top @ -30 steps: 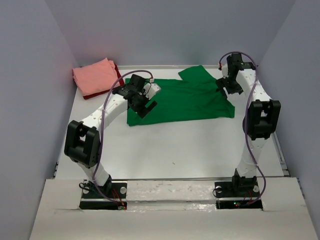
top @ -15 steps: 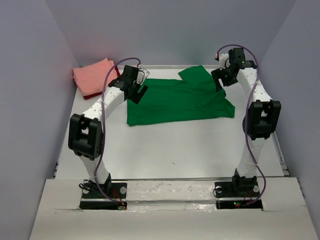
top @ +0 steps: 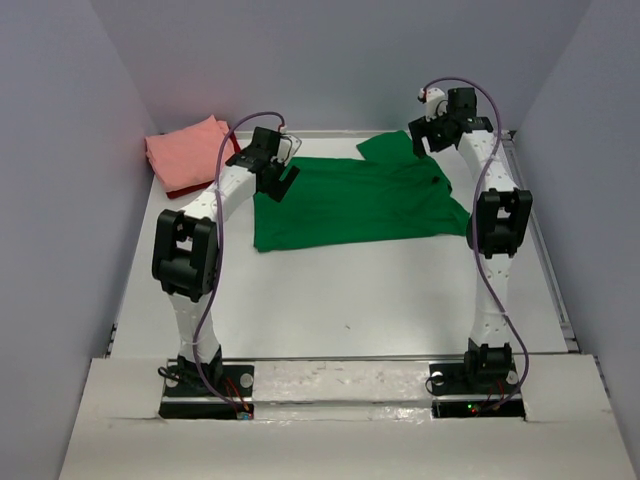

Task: Fold and stack the t-shirts
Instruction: Fold the flattened tshirt in 1/3 of the way

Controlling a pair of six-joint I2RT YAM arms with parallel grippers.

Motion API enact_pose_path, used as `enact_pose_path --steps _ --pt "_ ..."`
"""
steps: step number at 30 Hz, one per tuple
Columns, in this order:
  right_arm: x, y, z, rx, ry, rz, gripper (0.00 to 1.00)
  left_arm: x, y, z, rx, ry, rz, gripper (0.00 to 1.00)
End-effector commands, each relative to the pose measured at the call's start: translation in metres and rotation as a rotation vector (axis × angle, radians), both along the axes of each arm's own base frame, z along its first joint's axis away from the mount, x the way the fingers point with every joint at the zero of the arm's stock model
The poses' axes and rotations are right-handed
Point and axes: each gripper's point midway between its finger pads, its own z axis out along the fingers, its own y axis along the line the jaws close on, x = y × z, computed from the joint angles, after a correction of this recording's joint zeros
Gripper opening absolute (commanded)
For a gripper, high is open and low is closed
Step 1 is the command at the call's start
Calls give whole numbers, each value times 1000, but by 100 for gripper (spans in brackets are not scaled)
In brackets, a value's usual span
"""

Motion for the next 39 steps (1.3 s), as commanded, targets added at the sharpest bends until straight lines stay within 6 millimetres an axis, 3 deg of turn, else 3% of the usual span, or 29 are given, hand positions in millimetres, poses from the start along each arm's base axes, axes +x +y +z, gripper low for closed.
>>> enact_pose_path --steps 1,5,10,12,14,15,16,19,20,23,24,30,39 --pt "35 12 11 52 -125 31 87 16 -3 20 -30 -67 -6 99" --pt "53 12 -5 68 -150 6 95 15 -2 17 -37 -55 -11 99" --pt "54 12 -19 75 -124 3 97 12 -6 14 -50 -39 -23 99" --pt "46 14 -30 75 -87 12 97 13 -10 15 -68 -35 -34 99" --pt "42 13 -20 74 -97 12 98 10 -18 9 -99 -9 -64 99" --pt "36 13 -28 70 -73 14 97 8 -23 6 -120 1 -83 99" --pt "34 12 -16 64 -90 15 98 6 -27 -2 -126 16 -90 99" --pt "21 10 -20 47 -62 19 98 4 -32 -23 -101 59 -87 99" --pt "17 9 -10 43 -69 22 98 3 -34 -34 -105 86 -85 99" --pt "2 10 -16 38 -29 40 98 3 -38 -43 -109 107 -93 99" --pt "-2 11 -8 34 -37 54 98 4 -39 -45 -108 108 -96 99" --pt "-24 8 -37 4 50 72 98 1 -45 -74 -110 181 -116 99" --pt "-47 11 -69 16 183 97 97 -6 -43 -90 -83 228 -115 99"
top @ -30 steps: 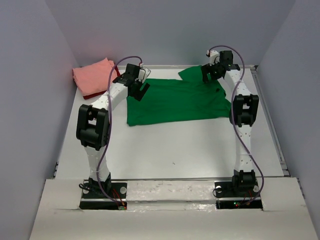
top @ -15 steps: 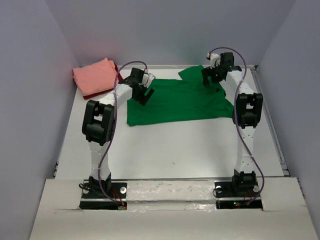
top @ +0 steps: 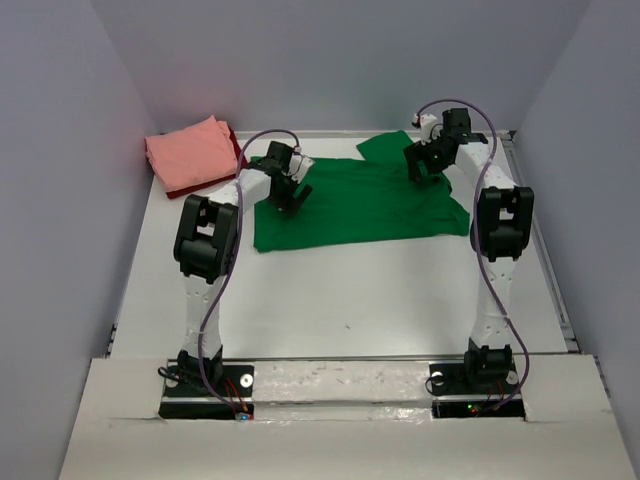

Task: Fold and stack the t-shirts
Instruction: Fold the flattened tshirt in 1/3 of the way

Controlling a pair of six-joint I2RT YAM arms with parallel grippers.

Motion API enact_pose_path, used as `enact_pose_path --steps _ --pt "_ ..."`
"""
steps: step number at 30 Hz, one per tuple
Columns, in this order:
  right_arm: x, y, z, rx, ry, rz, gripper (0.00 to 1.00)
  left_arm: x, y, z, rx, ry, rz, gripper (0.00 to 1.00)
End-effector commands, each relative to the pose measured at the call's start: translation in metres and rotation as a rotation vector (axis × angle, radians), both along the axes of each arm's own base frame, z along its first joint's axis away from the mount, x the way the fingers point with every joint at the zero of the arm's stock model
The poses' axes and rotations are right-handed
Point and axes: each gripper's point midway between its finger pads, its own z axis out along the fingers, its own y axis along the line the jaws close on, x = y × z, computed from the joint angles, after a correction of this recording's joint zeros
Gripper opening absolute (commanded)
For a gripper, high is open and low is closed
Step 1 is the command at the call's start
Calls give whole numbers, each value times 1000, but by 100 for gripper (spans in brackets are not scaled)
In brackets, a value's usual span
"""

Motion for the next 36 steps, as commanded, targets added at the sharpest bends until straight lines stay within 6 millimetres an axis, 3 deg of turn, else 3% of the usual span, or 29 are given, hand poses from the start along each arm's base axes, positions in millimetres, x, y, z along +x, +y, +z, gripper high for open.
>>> enact_pose_path --steps 1,8,13,36 --pt "-11 5 -6 11 49 33 97 -2 -2 -1 5 23 -9 99" --pt "-41 6 -38 17 190 37 96 -12 0 -6 14 51 -11 99" --pt "-59 14 -41 59 257 68 96 -21 4 -13 27 78 -20 99" --pt "-106 18 -66 85 455 102 95 -43 7 -32 61 149 -37 99"
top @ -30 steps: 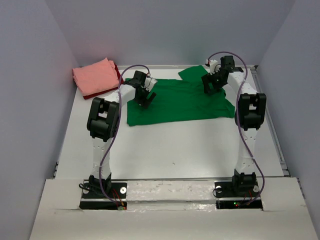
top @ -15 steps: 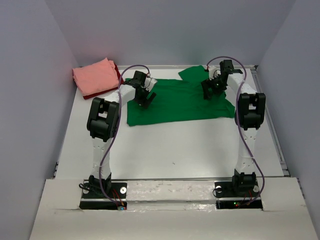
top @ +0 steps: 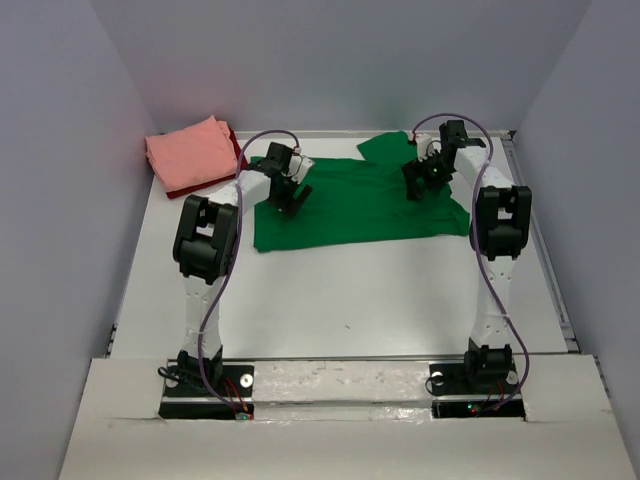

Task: Fold and stack the t-shirts
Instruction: Fold the flattened tshirt in 1/3 of the way

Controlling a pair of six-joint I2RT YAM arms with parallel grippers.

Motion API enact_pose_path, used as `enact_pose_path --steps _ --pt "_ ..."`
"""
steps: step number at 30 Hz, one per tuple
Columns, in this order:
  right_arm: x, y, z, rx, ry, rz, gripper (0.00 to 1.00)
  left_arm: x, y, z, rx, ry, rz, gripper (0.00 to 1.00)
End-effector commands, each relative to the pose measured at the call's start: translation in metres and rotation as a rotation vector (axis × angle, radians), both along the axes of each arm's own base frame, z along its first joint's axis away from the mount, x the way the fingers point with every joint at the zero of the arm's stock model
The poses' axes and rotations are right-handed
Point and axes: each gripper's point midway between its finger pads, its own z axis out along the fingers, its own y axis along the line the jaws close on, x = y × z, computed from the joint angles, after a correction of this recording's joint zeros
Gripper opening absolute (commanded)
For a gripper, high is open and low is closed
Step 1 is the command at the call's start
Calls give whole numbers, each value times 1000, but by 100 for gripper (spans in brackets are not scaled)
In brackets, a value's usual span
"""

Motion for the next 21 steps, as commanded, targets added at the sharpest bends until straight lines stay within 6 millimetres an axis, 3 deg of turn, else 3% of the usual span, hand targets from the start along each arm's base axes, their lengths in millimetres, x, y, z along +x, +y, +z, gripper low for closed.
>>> enact_pose_path --steps 1,21 --pt "-54 6 -23 34 231 8 95 -42 6 -29 63 149 -37 99" --pt "-86 -13 -30 -74 282 -24 98 -79 14 -36 93 189 -53 99"
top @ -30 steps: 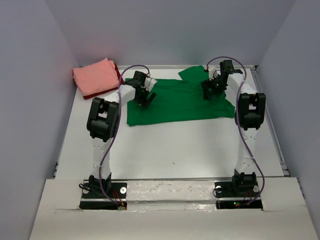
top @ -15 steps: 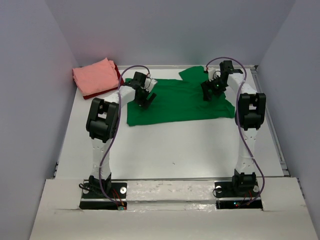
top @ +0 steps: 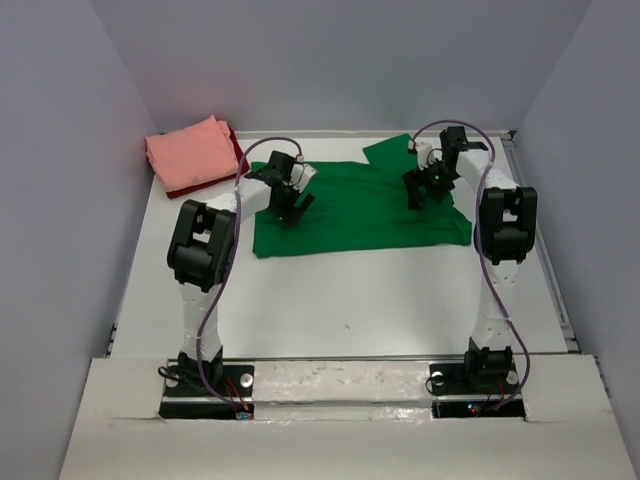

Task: Fold and stack the t-shirts
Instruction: Fold the flattened tshirt in 1/3 of the way

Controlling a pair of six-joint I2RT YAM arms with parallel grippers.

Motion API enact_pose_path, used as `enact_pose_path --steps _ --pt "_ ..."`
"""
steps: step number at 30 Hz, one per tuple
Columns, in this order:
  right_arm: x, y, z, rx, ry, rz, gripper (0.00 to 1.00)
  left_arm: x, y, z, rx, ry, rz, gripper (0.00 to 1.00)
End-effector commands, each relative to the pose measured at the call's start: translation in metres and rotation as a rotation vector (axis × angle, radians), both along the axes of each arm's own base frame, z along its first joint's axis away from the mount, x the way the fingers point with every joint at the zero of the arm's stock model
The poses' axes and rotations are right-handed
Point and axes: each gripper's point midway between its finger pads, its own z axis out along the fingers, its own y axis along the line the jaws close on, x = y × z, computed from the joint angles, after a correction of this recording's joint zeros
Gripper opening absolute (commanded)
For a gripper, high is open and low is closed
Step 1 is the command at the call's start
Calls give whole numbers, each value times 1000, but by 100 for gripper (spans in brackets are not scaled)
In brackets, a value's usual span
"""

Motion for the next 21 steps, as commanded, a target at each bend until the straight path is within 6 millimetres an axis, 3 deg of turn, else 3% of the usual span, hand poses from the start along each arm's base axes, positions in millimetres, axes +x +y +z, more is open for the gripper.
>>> enact_pose_path --steps 1,10,21 --pt "-49 -12 -31 -70 203 -41 98 -54 23 -34 110 182 -12 99" --pt "-54 -39 -34 -106 221 -116 100 -73 35 -39 138 205 -10 99" --pt "-80 -54 -33 -107 251 -137 100 -104 46 -39 138 241 -11 99"
